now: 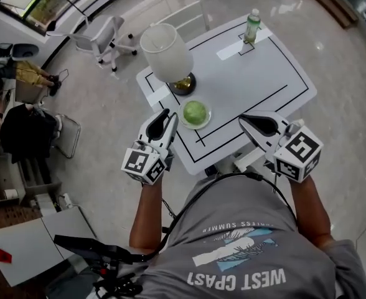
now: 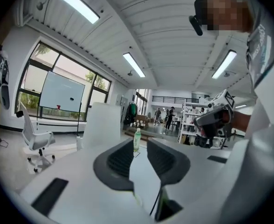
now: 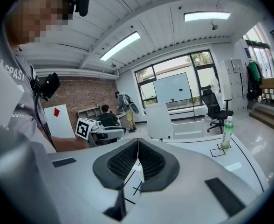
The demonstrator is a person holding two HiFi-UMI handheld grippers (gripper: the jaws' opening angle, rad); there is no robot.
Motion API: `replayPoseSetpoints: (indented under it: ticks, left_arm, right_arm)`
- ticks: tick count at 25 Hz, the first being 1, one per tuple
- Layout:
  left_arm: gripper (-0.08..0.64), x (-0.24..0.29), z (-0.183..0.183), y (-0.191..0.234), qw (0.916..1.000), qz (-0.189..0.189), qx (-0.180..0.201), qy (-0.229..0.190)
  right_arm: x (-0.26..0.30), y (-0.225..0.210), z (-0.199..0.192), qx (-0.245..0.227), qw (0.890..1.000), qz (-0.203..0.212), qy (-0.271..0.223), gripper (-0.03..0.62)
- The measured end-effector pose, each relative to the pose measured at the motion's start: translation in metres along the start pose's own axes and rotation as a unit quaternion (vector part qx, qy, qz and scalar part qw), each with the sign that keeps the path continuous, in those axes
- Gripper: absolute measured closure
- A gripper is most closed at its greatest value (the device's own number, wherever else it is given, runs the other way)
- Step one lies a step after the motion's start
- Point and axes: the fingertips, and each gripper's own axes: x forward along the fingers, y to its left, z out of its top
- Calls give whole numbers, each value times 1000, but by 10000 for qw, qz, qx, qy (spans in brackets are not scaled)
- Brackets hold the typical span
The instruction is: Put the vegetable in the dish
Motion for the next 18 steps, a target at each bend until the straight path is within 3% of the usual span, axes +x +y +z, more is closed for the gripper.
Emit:
replayPoseSetpoints:
  ticks: [3,10,18]
  left_arm:
    - [552,-27,27,-12,9995,49,140,-282]
    - [554,-69,85,-47,9974,184,317,-617]
    - [554,-114,101,-120,9930,774,467,-759]
  right_arm:
    - [-4,14,1,-113,9997,144,-159,586]
    - [-34,44,29,-543,9954,475,-624,586]
    - [-105,79,38,-731,9875,1009,-961,586]
